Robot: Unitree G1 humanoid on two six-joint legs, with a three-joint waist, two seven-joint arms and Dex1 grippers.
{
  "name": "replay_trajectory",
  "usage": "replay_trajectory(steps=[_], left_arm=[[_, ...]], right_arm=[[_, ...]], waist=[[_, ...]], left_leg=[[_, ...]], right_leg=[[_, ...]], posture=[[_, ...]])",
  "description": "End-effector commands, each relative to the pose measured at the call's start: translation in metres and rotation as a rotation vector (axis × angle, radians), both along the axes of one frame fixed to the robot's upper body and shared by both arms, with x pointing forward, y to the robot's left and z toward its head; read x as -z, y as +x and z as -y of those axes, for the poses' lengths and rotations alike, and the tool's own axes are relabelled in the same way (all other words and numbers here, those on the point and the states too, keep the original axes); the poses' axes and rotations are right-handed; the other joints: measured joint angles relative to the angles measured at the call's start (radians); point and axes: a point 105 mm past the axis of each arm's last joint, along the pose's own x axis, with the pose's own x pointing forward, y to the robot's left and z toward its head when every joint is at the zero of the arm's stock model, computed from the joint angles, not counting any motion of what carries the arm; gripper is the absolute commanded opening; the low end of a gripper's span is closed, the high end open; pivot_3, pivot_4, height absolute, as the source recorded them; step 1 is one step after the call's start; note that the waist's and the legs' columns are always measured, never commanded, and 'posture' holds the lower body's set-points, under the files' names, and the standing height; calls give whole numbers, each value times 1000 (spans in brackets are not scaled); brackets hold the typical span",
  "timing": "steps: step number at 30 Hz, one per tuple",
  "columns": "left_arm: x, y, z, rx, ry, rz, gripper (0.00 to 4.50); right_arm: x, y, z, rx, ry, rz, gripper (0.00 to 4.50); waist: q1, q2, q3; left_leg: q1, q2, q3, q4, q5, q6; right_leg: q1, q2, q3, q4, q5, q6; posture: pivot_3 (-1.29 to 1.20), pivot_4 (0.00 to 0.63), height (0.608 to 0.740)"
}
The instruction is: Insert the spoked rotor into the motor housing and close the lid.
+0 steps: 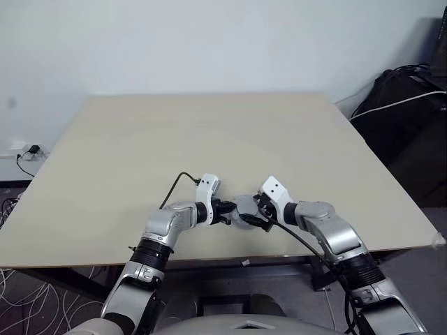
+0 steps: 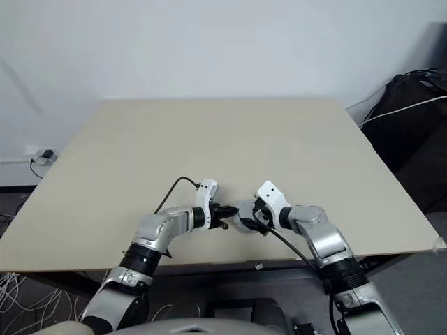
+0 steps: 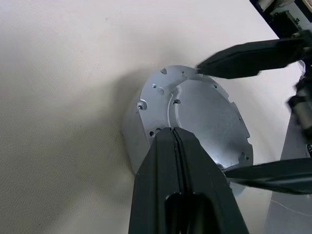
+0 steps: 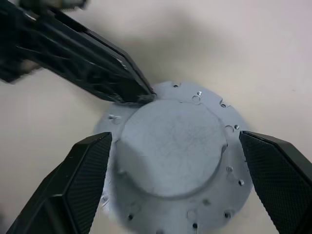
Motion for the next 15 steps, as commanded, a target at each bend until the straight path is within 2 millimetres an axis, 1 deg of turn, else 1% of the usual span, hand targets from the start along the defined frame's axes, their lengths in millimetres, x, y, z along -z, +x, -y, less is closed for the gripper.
replay_trajectory(steps=[1, 5, 7, 8, 11, 13, 15], left_arm=[[3, -3, 6, 27, 14, -12, 0], [4, -4, 7, 31, 13, -14, 0], [4, -4, 7, 35, 13, -16, 0], [5, -5, 7, 37, 14, -17, 0], [5, -5, 7, 44, 15, -17, 0], [5, -5, 7, 46, 16, -16, 0], [4, -5, 7, 50, 17, -13, 0]], right_arm=[[-31, -3, 5, -23, 120, 26, 4493], [-46, 1, 20, 96, 246, 25, 4493], [-46, 7, 31, 216, 287, -9, 4493], [-44, 8, 36, 261, 297, -30, 4493], [-23, 5, 46, 427, 260, -163, 4493], [-13, 2, 47, 498, 266, -241, 4493], [-7, -3, 42, 523, 284, -303, 4493]], waist=[[3, 0, 0], [4, 0, 0], [4, 0, 0], [5, 0, 0], [6, 0, 0], [7, 0, 0], [8, 1, -1]], left_leg=[[0, 0, 0, 0, 0, 0], [0, 0, 0, 0, 0, 0], [0, 1, 0, 0, 0, 0], [0, 0, 1, 0, 0, 0], [0, 0, 1, 0, 0, 1], [0, 1, 1, 0, 0, 1], [-1, 1, 1, -1, 0, 1]], right_leg=[[0, 0, 0, 0, 0, 0], [0, 0, 0, 0, 0, 0], [0, 0, 0, 0, 0, 0], [0, 0, 0, 0, 0, 0], [0, 0, 1, 0, 0, 0], [-1, 0, 1, 0, 0, -1], [-2, -1, 1, 1, 0, -1]], posture=[[0, 0, 740], [0, 0, 740], [0, 0, 740], [0, 0, 740], [0, 0, 740], [0, 0, 740], [0, 0, 740]])
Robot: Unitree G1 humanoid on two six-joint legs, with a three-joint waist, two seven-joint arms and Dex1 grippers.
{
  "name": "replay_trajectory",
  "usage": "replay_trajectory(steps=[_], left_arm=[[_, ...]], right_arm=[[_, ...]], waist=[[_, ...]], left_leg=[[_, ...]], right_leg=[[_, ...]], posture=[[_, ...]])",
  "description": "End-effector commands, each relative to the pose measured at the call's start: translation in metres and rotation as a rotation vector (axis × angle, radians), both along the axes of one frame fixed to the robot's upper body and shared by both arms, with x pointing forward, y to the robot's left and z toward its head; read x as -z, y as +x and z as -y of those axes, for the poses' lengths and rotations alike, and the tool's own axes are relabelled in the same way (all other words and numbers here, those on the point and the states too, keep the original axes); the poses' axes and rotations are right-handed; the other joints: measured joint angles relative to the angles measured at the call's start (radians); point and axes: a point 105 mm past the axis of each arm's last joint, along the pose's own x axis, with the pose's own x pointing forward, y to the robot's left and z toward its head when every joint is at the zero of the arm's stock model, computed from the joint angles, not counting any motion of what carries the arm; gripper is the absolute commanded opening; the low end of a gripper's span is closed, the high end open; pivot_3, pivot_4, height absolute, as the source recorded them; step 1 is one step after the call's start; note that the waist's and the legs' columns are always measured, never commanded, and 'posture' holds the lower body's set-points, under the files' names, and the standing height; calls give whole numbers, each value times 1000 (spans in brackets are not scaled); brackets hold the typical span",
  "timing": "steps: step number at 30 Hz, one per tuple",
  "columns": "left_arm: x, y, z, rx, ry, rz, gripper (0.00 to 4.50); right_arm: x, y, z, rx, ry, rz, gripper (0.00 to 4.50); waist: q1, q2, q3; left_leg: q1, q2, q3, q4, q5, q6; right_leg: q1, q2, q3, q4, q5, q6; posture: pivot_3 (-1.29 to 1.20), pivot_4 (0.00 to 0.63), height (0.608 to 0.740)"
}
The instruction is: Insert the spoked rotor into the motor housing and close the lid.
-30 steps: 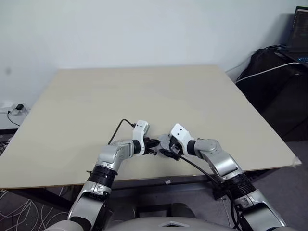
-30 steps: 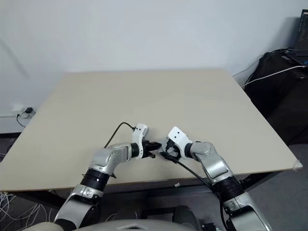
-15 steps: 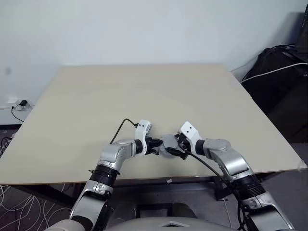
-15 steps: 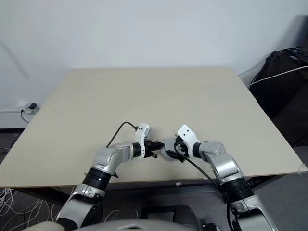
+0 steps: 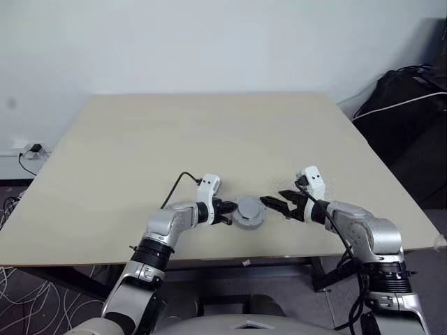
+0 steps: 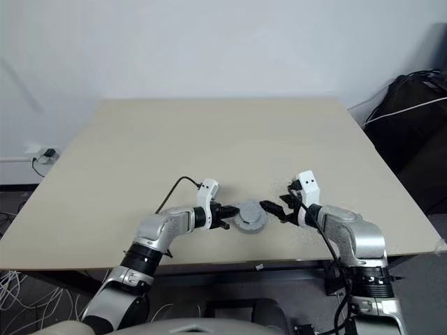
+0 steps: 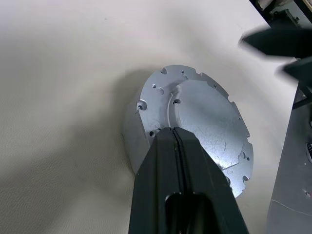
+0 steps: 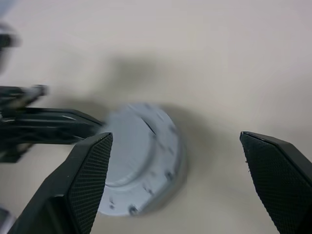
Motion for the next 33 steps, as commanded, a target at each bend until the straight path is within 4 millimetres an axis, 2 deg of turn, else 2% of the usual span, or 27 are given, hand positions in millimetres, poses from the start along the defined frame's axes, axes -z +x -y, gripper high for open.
replay_trajectory(steps=[1, 6, 17, 26, 33], left_arm=[[4, -4, 5, 36, 23, -12, 0], [4, -3, 6, 42, 25, -7, 0], [4, -4, 6, 40, 21, -4, 0], [4, -6, 6, 45, 17, -4, 0], [3, -6, 5, 45, 17, -3, 0]], right_arm=[[2, -4, -6, 47, 44, -67, 4493], [5, -9, -20, 63, 113, -149, 4493], [6, -12, -34, 72, 205, -261, 4493], [13, -13, -33, 97, 230, -295, 4493], [26, -14, -31, 128, 253, -328, 4493]], waist=[[1, 0, 0], [1, 0, 0], [-1, 2, -2], [-3, 5, -3], [-7, 6, -5]], left_leg=[[0, 0, 0, 0, 0, 0], [0, -1, 1, 0, 0, 1], [0, -1, 1, 1, 0, 1], [0, -1, 2, 1, 0, 1], [1, -1, 2, 1, 0, 1]], right_leg=[[0, 0, 0, 0, 0, 0], [0, -1, 0, 0, 0, 0], [0, 0, 0, 0, 0, 1], [0, 1, 1, 1, 1, 1], [1, 1, 1, 1, 1, 1]], posture=[[0, 0, 740], [0, 0, 740], [0, 0, 740], [0, 0, 740], [0, 0, 740]])
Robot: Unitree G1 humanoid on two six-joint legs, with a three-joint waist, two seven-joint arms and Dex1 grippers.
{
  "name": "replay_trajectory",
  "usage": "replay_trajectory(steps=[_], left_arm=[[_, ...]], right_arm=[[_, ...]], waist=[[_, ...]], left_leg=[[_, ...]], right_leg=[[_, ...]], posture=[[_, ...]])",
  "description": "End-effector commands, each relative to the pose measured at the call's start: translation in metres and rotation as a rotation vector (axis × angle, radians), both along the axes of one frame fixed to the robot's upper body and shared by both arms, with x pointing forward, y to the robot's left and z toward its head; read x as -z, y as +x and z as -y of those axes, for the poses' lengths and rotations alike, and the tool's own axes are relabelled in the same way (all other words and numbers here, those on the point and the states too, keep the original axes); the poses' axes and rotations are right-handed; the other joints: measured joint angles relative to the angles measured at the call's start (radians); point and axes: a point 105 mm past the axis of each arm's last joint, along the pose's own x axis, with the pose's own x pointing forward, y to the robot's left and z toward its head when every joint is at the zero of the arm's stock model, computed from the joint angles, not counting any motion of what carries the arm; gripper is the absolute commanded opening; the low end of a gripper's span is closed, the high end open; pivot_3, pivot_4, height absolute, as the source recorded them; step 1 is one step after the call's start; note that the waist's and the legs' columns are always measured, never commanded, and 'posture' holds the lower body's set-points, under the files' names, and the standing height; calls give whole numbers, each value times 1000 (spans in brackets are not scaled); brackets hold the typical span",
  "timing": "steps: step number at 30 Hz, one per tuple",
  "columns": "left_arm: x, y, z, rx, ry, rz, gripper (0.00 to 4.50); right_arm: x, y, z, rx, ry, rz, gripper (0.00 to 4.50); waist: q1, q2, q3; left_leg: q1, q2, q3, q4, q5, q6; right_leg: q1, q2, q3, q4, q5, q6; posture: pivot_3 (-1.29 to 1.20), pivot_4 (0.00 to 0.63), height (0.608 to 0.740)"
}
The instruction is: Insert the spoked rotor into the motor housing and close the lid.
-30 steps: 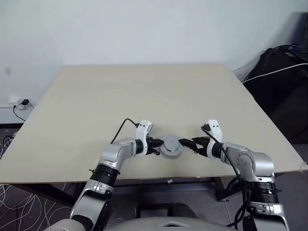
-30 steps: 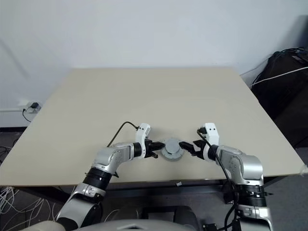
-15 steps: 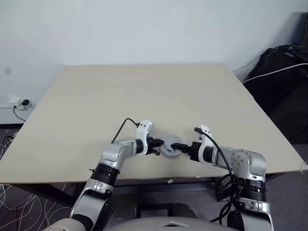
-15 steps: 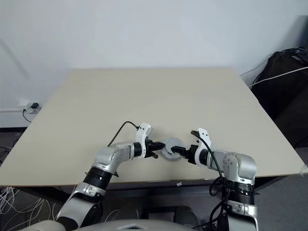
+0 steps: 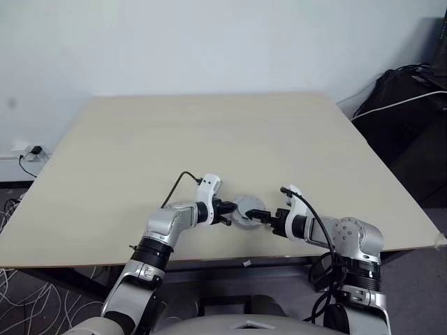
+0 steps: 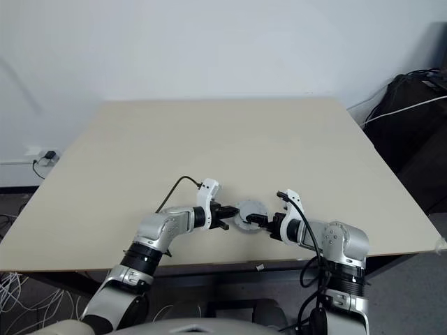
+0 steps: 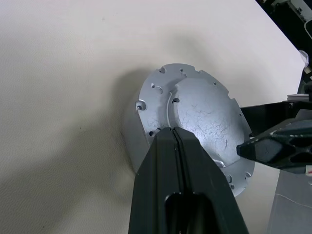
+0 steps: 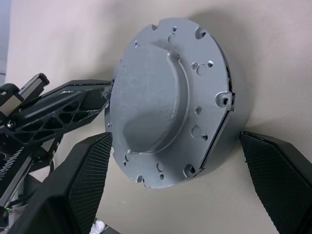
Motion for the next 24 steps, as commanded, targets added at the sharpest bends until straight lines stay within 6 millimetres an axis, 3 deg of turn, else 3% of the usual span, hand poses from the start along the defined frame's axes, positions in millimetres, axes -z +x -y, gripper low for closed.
replay_trajectory(steps=[1, 5, 12, 24], left_arm=[[1, -6, 6, 28, -3, -12, 0], [2, -6, 4, 25, -2, -10, 0], [2, -5, 4, 24, -2, -9, 0], [0, -4, 3, 19, 0, -1, 0]], right_arm=[[2, 4, 2, 24, 25, 7, 4493], [-1, 6, 0, 48, 121, 10, 4493], [-25, 8, -12, 37, 374, 54, 4493], [-10, 1, -25, 42, 325, -37, 4493]], waist=[[-3, 0, -1], [-7, 1, -1], [-10, 1, -1], [-15, 2, -2]], left_leg=[[0, 0, 0, 0, 0, 0], [1, 0, 0, 2, 0, 0], [1, 0, 0, 2, 0, 1], [1, 0, 1, 1, 0, 1]], right_leg=[[0, 0, 0, 0, 0, 0], [2, 1, 0, 0, 0, 1], [1, 1, 1, 1, 1, 2], [0, 1, 2, 1, 1, 2]], posture=[[0, 0, 740], [0, 0, 740], [0, 0, 740], [0, 0, 740]])
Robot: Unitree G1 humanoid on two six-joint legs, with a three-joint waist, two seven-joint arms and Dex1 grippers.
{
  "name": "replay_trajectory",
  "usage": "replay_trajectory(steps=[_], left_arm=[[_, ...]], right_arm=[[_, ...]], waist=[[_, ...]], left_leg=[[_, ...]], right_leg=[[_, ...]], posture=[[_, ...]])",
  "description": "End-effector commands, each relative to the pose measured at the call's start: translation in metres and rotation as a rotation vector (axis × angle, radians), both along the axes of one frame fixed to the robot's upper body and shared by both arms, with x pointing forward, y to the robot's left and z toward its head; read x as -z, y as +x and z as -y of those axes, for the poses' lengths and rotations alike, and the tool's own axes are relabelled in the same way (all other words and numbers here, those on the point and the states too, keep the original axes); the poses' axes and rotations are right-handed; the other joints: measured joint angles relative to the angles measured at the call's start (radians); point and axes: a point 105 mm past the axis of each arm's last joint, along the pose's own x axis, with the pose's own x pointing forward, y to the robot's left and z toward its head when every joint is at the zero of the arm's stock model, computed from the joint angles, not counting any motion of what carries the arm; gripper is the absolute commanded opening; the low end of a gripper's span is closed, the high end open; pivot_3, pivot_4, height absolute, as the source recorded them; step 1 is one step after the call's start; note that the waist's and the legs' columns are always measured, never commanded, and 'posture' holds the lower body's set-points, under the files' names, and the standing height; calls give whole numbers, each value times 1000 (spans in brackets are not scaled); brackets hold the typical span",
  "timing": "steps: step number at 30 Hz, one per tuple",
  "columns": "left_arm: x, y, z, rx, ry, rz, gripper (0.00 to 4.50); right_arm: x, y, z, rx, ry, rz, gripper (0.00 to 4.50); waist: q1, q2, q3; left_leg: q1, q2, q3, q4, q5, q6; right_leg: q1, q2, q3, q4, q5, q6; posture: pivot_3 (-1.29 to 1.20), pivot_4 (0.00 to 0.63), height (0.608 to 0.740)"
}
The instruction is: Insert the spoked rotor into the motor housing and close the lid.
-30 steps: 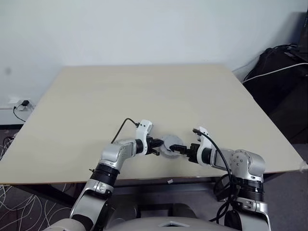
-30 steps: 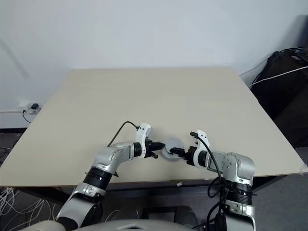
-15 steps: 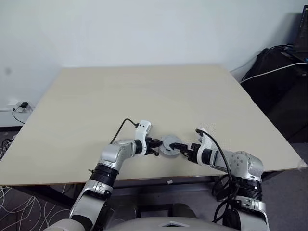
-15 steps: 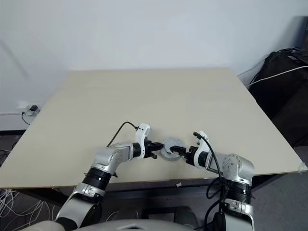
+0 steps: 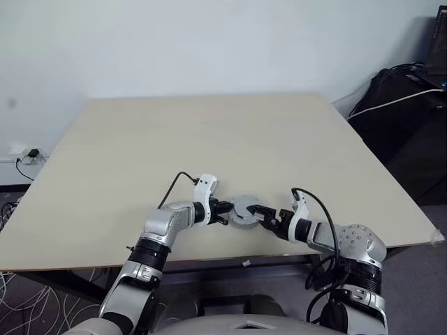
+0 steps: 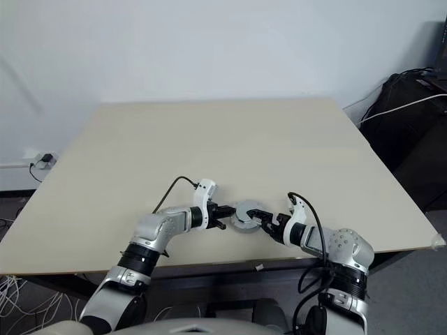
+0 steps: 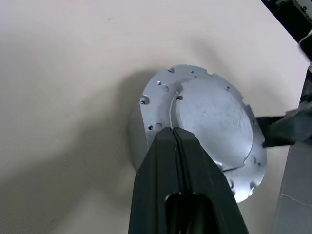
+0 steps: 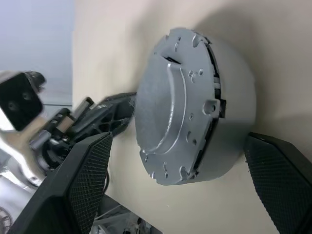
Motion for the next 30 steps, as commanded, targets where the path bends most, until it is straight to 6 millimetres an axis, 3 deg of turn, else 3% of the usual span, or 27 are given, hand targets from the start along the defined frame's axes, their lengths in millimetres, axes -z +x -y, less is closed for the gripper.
replay_trajectory(steps=[1, 5, 11, 19, 22, 27, 30], left_arm=[[-1, -5, 10, 37, -7, -2, 0], [-1, -4, 10, 35, -9, -1, 0], [0, -5, 10, 32, -12, -3, 0], [0, -6, 11, 32, -14, -5, 0], [0, -5, 11, 32, -15, -4, 0], [1, -5, 11, 30, -15, -3, 0], [1, -6, 11, 28, -16, -4, 0]], right_arm=[[-16, 7, -19, -35, 58, 58, 4493], [-26, 11, -27, -27, 107, 90, 4493], [-40, 24, -23, 71, 181, 146, 4493], [-28, 16, -28, 44, 128, 68, 4493], [-24, 9, -31, 0, 97, 36, 3892], [-23, 5, -32, -33, 82, 25, 2433], [-22, 7, -29, -14, 73, 27, 2184]], waist=[[-1, 0, 0], [-8, 0, 0], [-14, 1, 0], [-15, 1, -1], [-18, 1, -1], [-23, 3, -1], [-22, 4, -2]], left_leg=[[0, 0, 0, 0, 0, 0], [0, 0, 0, 0, 0, 0], [0, 0, 0, 0, 0, 0], [0, 0, 0, -1, 0, 0], [0, 0, 0, -1, 0, 0], [-1, 0, 0, -2, 0, 0], [-1, 0, 0, -1, 0, 0]], right_leg=[[0, 0, 0, 0, 0, 0], [0, 0, 0, 0, 1, 0], [0, 0, 0, 1, 1, 0], [-1, 0, 0, 0, 1, 0], [-1, 0, 0, 0, 1, 0], [-2, 0, 1, 0, 0, -1], [-1, 0, 0, 0, 1, -1]], posture=[[0, 0, 740], [0, 0, 740], [0, 0, 740], [0, 0, 740], [0, 0, 740], [0, 0, 740], [0, 0, 740]])
